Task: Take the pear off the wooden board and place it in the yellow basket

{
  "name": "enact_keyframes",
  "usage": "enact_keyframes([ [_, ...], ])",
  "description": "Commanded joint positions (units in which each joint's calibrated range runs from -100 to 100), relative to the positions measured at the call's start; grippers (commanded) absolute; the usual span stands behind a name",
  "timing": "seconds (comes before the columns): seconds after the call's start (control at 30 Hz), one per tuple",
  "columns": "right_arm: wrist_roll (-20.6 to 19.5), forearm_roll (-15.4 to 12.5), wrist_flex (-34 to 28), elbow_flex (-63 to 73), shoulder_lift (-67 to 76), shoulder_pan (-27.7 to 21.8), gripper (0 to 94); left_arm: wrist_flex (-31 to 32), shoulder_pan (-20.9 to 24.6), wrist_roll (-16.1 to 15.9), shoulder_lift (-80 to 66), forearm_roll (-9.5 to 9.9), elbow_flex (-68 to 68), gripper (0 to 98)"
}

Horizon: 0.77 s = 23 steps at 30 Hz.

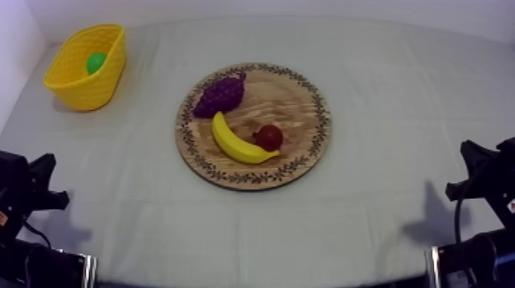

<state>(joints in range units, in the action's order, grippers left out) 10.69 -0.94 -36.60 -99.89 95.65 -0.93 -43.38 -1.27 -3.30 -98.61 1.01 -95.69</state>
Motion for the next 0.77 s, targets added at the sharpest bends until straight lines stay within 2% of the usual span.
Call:
enact_keyframes([
  [0.0,0.0,0.0,0.0,0.0,0.0,0.0,0.4,0.0,-0.3,1.6,-0.7,0.07,-0.2,0.0],
  [0.17,0.0,0.0,0.0,0.0,0.0,0.0,0.4,1.5,-0.6,5.8,-1.1,0.26,-1.0,0.0],
  [0.33,0.0,0.0,0.0,0.0,0.0,0.0,0.4,10.0,-1.3,10.4,-1.3,0.80,-3.5,0.0],
  [0.47,0.0,0.0,0.0,0.0,0.0,0.0,0.4,11.7,-2.0,11.7,-1.4,0.89,-3.9,0.0],
  [0.73,0.0,0.0,0.0,0.0,0.0,0.0,0.4,12.2,-2.2,12.1,-1.4,0.92,-4.1,0.0],
])
